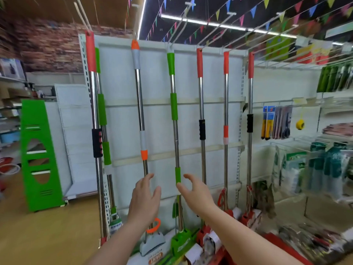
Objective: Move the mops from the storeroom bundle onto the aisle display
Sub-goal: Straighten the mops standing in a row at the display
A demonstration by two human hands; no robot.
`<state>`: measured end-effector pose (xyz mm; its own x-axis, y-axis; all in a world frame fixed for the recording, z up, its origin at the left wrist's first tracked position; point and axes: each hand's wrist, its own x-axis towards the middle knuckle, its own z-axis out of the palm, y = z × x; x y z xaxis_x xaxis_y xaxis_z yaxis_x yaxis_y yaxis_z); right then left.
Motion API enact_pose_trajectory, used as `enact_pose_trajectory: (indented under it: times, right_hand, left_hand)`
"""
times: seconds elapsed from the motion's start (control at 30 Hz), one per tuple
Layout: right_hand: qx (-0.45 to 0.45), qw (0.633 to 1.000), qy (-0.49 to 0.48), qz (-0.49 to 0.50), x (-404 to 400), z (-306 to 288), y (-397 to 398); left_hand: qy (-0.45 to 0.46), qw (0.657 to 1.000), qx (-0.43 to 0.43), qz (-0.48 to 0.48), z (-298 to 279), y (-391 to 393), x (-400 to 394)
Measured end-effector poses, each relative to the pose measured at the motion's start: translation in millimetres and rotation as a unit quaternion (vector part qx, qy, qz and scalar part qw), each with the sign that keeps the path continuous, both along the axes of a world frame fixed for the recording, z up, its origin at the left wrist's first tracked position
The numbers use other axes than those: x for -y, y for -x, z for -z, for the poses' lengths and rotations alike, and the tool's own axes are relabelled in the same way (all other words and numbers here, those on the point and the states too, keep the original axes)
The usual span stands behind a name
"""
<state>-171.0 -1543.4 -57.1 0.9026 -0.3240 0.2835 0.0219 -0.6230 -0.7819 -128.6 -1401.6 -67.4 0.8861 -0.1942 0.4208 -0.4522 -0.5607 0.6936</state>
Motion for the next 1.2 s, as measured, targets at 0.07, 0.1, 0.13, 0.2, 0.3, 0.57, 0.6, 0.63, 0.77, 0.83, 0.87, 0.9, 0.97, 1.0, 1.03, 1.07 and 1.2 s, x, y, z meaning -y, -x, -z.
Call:
enact_pose_trajectory:
  times: [0.07,0.1,0.13,0.2,0.3,0.57,0.6,0.63,0.77,0.83,0.87,0.9,0.97,1.0,1.03,1.07,1.2]
  right_hand:
    - [0.005,1.000,0.004,0.004,-3,-3,3]
    - [0.006,1.000,0.005,0.006,-4,-4,4]
    - [0.006,1.000,0.008,0.008,-6,-4,4]
    - [0.003,1.000,0.010,0.012,-8,-6,4]
    - [0.001,1.000,0.006,0.012,-13,-7,3]
    - [-0.004,1.000,0.014,-0.004,-30,-3,-4]
    - [-0.005,1.000,0.014,-0.005,-32,-3,-5]
    - [-0.006,1.000,0.015,-0.006,-34,-3,-6]
    - [-0.011,1.000,0.026,-0.008,-43,-1,-12]
    - [-0.017,0.999,0.029,-0.010,-48,0,-16]
    - [-0.020,0.999,0.028,-0.012,-50,1,-19]
    - [-0.022,0.999,0.027,-0.015,-53,2,-21]
    - [-0.027,0.999,0.028,-0.020,-59,5,-26]
    - [-0.031,0.999,0.030,-0.023,-63,6,-29]
    - [-0.034,0.999,0.032,-0.028,-66,8,-33]
    - [-0.037,0.998,0.032,-0.033,-70,9,-36]
    - [-0.055,0.996,0.035,-0.057,-86,15,-51]
  left_hand:
    - [0.004,1.000,0.003,0.003,-3,1,-5]
    - [0.005,1.000,0.005,0.004,-4,1,-7]
    - [0.007,1.000,0.007,0.005,-4,1,-10]
    - [0.008,1.000,0.010,0.005,-5,1,-14]
    - [0.008,1.000,0.006,0.004,-3,0,-21]
    - [0.017,1.000,-0.003,-0.011,-2,-2,-41]
    - [0.017,1.000,-0.003,-0.012,-1,-2,-44]
    - [0.018,1.000,-0.003,-0.013,-1,-3,-46]
    - [0.015,1.000,-0.001,-0.018,1,-6,-55]
    - [0.012,1.000,-0.004,-0.023,3,-8,-60]
    - [0.010,1.000,-0.006,-0.026,4,-10,-64]
    - [0.009,1.000,-0.008,-0.028,6,-12,-67]
    - [0.006,0.999,-0.015,-0.034,11,-16,-75]
    - [0.005,0.999,-0.022,-0.039,14,-18,-79]
    - [0.006,0.999,-0.031,-0.043,17,-21,-84]
    - [0.006,0.998,-0.041,-0.049,19,-24,-88]
    - [-0.004,0.994,-0.071,-0.084,27,-39,-109]
